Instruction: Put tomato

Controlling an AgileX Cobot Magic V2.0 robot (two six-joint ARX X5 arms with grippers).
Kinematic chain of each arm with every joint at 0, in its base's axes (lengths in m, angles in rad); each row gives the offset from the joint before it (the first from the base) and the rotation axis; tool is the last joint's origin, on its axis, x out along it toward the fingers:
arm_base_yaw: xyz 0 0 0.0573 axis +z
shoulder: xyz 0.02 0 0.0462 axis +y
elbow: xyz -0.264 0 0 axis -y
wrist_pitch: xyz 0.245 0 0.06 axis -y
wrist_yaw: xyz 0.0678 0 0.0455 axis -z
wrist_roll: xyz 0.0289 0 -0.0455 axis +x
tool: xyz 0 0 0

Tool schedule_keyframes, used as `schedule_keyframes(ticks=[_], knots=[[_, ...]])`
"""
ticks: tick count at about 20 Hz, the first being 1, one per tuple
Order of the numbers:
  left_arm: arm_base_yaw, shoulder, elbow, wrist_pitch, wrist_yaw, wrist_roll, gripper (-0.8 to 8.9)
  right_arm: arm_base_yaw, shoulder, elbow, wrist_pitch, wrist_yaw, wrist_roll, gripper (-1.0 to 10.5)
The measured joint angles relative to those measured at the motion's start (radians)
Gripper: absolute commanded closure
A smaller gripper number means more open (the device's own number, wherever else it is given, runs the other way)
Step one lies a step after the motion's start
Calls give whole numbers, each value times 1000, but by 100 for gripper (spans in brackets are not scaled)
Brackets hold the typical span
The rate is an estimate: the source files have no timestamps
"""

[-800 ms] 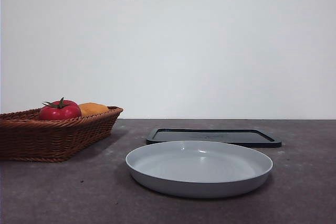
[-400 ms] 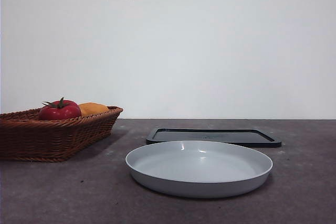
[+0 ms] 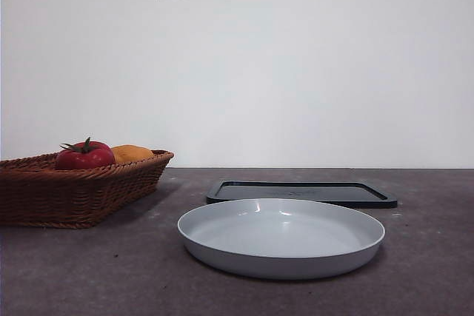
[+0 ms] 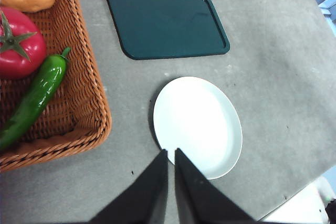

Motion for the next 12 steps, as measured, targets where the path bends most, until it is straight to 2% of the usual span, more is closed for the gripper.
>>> schedule_keyframes(ticks=[1, 3, 4, 12], knots=[[0, 1, 0, 0, 0, 0, 581, 0, 0, 0, 0, 1, 0, 808], [0, 3, 0, 3, 0, 4, 183, 0, 0, 0, 1, 2, 0, 385], [0, 3, 0, 6, 0, 8, 72, 0, 0, 0, 1, 3, 0, 258], [0, 3, 0, 25, -1, 16, 62, 0, 0, 0, 30, 3, 0, 235]])
